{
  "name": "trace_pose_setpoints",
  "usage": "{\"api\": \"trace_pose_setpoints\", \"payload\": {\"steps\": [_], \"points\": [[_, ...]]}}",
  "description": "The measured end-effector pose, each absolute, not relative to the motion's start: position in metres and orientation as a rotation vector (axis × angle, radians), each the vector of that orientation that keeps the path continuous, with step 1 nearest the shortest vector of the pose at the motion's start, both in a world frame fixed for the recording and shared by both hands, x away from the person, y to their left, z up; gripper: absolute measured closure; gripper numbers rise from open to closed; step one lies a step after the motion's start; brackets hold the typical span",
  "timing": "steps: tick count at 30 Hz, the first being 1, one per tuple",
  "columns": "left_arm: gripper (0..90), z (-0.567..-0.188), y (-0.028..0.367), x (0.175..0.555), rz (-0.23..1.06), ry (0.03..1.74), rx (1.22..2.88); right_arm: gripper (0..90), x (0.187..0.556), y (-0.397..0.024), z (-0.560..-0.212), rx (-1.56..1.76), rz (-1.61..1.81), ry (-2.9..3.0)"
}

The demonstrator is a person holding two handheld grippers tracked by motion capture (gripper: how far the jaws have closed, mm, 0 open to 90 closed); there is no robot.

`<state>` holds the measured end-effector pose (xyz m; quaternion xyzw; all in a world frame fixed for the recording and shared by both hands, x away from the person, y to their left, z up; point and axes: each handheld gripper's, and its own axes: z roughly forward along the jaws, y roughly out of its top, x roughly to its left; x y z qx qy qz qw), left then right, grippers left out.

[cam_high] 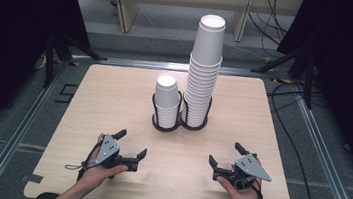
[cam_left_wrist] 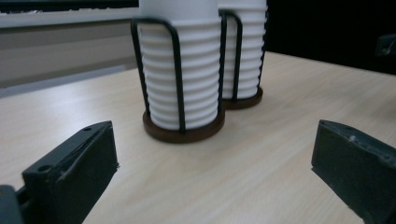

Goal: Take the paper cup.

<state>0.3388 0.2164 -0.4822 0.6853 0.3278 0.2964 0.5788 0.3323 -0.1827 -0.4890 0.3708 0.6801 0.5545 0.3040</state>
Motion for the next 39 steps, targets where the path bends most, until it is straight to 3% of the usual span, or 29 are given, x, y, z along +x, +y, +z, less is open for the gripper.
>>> {"api": "trace_pose_setpoints", "payload": {"steps": [9,18,28,39], "points": [[0.0,-0.434,0.175,0.370,0.699,0.577,1.568,0.3,0.343,-0.178,-0.457,0.956,1.592,1.744],[0.0,-0.385,0.140,0.399,0.760,0.420,1.557,0.3,0.363,-0.163,-0.398,0.898,1.654,1.720],[0.1,-0.361,0.114,0.432,0.762,0.397,1.570,0.5,0.399,-0.156,-0.324,0.805,1.663,1.631],[1.5,-0.338,0.090,0.467,0.780,0.421,1.568,2.7,0.439,-0.138,-0.278,0.822,1.616,1.653]]}}
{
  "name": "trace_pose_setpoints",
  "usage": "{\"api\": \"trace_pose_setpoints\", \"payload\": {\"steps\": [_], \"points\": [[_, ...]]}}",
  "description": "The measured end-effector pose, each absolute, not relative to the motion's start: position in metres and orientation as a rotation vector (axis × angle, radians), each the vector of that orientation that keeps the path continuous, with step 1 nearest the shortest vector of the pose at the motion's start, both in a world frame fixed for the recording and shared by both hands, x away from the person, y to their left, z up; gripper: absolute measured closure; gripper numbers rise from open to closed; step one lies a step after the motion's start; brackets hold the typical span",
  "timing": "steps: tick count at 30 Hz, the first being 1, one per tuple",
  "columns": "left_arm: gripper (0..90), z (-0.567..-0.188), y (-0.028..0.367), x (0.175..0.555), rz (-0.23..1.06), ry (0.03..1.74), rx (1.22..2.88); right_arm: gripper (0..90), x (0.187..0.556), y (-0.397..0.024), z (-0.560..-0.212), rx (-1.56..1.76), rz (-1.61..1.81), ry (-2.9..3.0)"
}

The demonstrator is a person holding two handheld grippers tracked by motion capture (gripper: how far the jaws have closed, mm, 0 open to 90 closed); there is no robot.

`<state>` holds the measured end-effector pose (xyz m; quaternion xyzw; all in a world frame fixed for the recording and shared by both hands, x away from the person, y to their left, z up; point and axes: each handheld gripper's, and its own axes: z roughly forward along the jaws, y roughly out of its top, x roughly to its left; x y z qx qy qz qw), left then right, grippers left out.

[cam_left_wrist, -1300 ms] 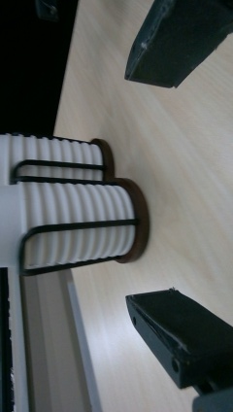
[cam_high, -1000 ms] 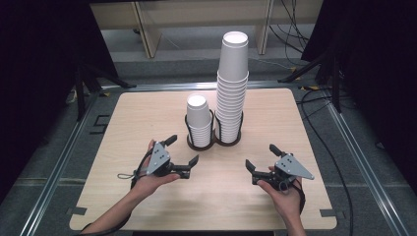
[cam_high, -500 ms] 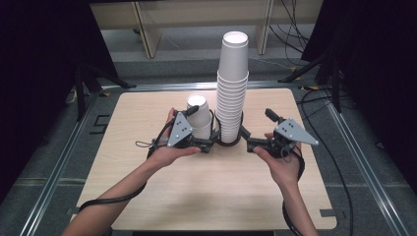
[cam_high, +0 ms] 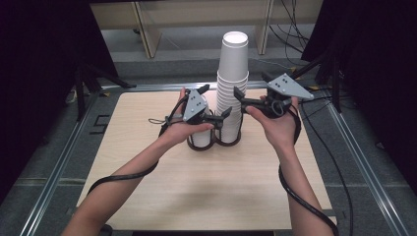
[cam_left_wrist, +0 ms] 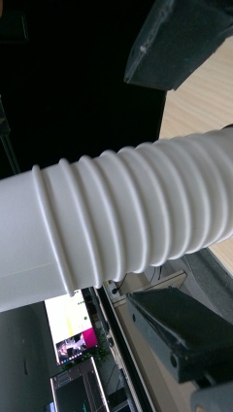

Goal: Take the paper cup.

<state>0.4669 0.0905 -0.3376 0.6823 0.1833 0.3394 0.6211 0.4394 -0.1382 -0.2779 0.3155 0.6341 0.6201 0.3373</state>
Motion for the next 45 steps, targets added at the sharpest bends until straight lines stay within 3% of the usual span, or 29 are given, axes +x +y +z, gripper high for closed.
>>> {"api": "trace_pose_setpoints", "payload": {"steps": [22,45], "points": [[4.6,-0.319,0.073,0.498,0.725,0.503,1.548,8.6,0.500,-0.105,-0.236,0.850,1.564,1.698],[7.3,-0.315,0.070,0.503,0.688,0.518,1.534,18.2,0.506,-0.101,-0.230,0.851,1.599,1.672]]}}
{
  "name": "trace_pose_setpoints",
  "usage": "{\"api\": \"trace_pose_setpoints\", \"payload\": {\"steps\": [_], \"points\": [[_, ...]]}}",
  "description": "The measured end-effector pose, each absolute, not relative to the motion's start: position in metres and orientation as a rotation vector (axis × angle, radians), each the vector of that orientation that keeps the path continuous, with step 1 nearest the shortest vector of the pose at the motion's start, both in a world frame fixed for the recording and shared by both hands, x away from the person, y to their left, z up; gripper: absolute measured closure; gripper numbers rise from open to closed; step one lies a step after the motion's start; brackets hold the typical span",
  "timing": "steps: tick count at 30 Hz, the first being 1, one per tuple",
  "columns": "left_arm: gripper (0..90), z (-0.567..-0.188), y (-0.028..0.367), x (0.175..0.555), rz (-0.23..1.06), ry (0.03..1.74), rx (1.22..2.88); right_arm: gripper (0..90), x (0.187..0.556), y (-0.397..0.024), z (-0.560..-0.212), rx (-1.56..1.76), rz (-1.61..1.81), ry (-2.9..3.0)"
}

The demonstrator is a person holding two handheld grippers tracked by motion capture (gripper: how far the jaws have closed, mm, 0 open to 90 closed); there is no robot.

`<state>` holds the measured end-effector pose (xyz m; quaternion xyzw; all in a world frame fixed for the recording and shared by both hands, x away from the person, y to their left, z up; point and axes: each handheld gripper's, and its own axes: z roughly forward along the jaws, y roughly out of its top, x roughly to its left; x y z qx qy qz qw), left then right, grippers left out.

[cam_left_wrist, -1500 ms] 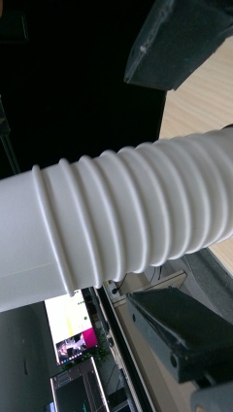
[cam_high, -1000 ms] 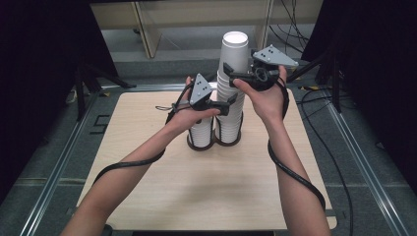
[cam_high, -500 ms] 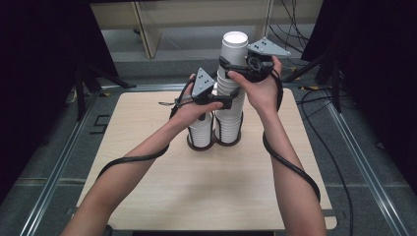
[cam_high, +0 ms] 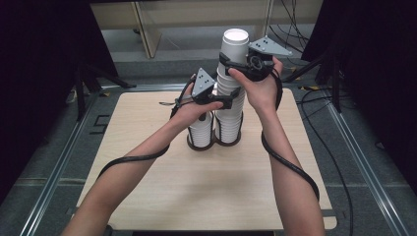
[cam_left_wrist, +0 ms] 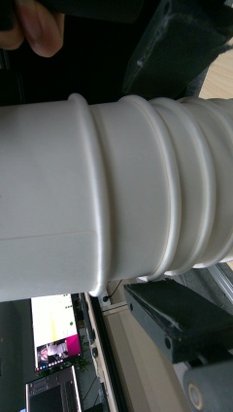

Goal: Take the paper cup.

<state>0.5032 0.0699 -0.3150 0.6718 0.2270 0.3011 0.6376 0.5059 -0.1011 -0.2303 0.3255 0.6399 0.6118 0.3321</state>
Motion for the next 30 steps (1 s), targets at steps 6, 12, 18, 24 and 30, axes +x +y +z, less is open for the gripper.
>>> {"api": "trace_pose_setpoints", "payload": {"steps": [6,12,18,24,30], "points": [[7.5,-0.315,0.070,0.503,0.685,0.517,1.538,18.7,0.504,-0.102,-0.225,0.849,1.623,1.635],[7.6,-0.314,0.073,0.504,0.706,0.505,1.575,19.0,0.502,-0.102,-0.218,0.843,1.651,1.607],[7.6,-0.314,0.072,0.505,0.683,0.508,1.555,19.1,0.500,-0.103,-0.214,0.846,1.663,1.591],[7.5,-0.313,0.072,0.505,0.682,0.509,1.552,19.3,0.500,-0.102,-0.211,0.841,1.677,1.580],[7.5,-0.313,0.072,0.505,0.685,0.510,1.557,19.5,0.498,-0.104,-0.205,0.818,1.688,1.543]]}}
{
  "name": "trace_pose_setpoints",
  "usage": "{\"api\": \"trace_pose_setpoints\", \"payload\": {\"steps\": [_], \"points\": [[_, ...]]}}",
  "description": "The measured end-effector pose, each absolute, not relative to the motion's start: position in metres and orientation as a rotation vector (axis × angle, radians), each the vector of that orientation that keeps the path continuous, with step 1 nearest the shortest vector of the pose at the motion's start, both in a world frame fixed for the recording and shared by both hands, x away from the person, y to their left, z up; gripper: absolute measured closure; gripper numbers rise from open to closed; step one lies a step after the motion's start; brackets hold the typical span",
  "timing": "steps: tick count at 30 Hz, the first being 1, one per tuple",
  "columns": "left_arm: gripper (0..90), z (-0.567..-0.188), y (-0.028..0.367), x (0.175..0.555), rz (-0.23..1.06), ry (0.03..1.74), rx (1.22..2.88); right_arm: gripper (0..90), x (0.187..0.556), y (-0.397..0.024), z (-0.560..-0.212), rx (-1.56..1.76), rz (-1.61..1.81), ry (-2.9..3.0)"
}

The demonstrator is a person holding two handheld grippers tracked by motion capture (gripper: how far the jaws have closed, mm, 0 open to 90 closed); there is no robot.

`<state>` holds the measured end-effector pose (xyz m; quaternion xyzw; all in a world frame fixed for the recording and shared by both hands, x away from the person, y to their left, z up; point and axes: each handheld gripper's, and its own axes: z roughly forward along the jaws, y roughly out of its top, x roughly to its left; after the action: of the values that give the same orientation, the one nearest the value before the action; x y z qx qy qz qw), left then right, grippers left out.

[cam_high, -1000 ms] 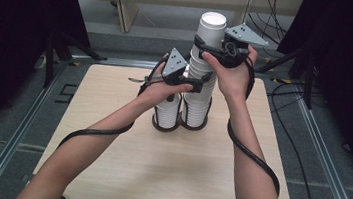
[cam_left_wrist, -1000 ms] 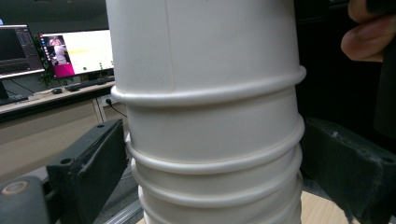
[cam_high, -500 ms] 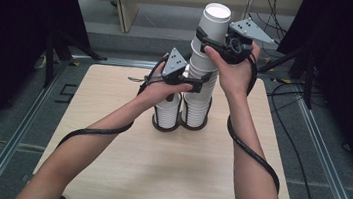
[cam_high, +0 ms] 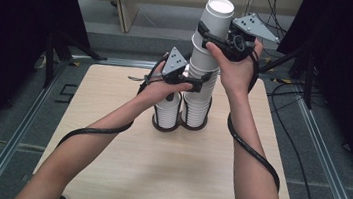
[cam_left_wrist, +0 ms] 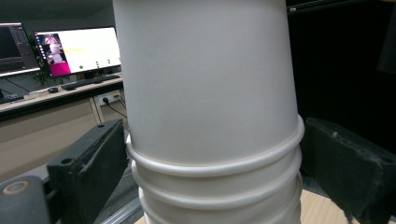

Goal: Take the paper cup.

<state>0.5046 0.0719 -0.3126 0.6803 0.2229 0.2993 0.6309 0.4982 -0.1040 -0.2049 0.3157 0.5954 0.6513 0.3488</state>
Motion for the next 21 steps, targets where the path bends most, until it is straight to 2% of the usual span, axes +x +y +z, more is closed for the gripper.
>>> {"api": "trace_pose_setpoints", "payload": {"steps": [21], "points": [[7.4,-0.312,0.071,0.505,0.691,0.509,1.562,19.9,0.494,-0.111,-0.191,0.823,1.834,1.401]]}}
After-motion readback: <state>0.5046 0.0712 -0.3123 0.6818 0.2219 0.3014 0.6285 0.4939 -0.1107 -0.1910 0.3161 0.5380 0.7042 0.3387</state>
